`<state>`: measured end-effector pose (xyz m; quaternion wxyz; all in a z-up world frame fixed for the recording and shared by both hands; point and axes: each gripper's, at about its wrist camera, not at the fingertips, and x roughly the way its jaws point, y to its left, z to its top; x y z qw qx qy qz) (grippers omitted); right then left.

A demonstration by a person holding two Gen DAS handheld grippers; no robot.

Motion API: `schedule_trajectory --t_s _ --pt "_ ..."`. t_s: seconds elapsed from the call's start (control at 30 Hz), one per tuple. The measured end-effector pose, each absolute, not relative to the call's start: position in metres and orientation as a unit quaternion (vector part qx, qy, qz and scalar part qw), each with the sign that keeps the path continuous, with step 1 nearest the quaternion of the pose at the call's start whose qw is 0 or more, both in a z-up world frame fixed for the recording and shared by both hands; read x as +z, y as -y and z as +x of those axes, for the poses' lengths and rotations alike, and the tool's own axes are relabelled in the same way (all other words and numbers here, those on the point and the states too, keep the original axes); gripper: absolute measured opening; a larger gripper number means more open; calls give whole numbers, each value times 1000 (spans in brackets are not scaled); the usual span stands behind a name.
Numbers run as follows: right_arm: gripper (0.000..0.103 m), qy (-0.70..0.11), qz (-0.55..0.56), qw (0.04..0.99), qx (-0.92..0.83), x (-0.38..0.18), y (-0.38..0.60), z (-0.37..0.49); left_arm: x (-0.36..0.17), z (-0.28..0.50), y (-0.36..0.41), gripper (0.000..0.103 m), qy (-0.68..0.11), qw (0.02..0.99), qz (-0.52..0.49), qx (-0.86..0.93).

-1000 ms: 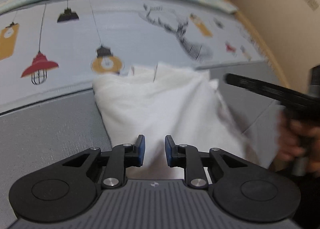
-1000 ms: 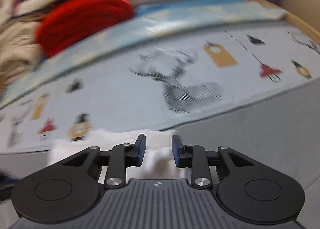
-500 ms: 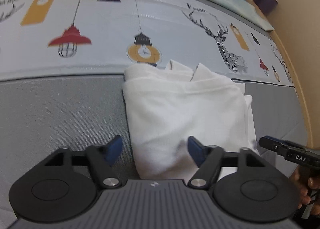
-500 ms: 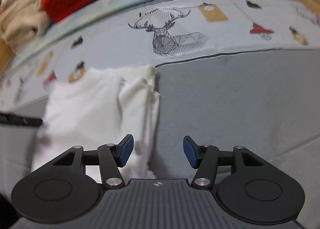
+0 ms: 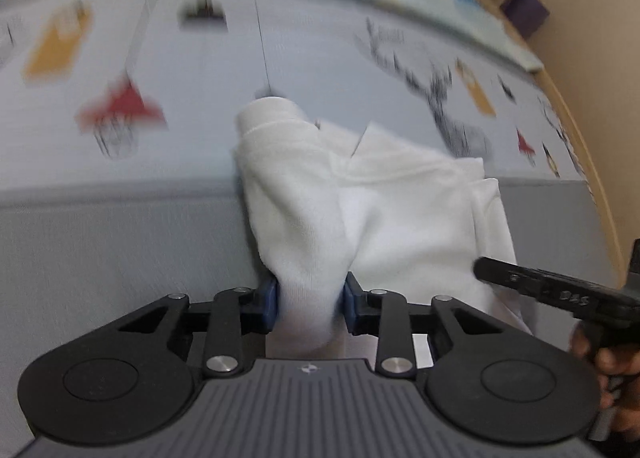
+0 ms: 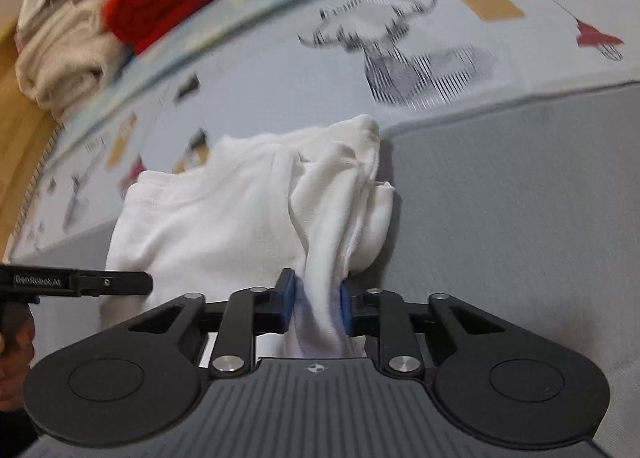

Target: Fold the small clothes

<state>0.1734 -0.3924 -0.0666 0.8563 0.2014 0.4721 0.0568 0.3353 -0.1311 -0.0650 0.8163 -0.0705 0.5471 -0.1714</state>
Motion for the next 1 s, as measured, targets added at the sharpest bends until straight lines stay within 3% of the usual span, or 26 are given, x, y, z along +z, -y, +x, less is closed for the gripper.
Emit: schedule_trajectory --t_s 0.1,0.17,0.2,0.23,0.3,0.47,0.6,0.67,0.7,0.73,0.8,0.87,0.9,0.93,1.0 --pt "18 -424 222 874 81 -45 386 185 -35 345 115 35 -492 853 -71 -157" --pt "18 -387 210 892 103 -27 377 190 -19 352 103 44 -450 878 -75 -143" --pt "21 -370 205 899 109 -20 374 192 -13 355 97 51 -438 886 -82 -127" --pt "26 -361 197 905 103 -16 370 197 -10 358 89 52 -429 893 -88 -107" --pt "31 -357 165 919 38 -11 369 204 -8 362 79 52 -436 891 -94 -90" --pt "31 -326 171 929 23 -1 374 203 -24 362 89 47 -486 862 -71 -128" --pt "32 -422 110 891 125 -22 339 210 -72 356 89 47 -585 799 -60 -124" --pt "32 -488 29 869 73 -50 326 212 -92 352 88 49 -614 781 -44 -103" --pt "45 -514 18 856 45 -62 329 212 -96 351 85 50 -615 781 -59 -94" --pt "49 -529 52 847 25 -71 339 211 -97 351 80 51 -613 781 -82 -89" --pt "49 -525 136 840 9 -73 358 210 -99 350 73 51 -609 780 -117 -86" --pt "48 -520 140 842 21 -71 359 209 -102 345 75 46 -615 773 -121 -98" --pt "46 -519 138 843 27 -71 359 209 -102 343 78 34 -615 771 -120 -110" --pt "29 -519 145 842 33 -74 360 207 -100 342 80 22 -613 772 -122 -119" --pt "6 -510 176 841 50 -72 367 207 -94 339 79 15 -611 765 -147 -141"
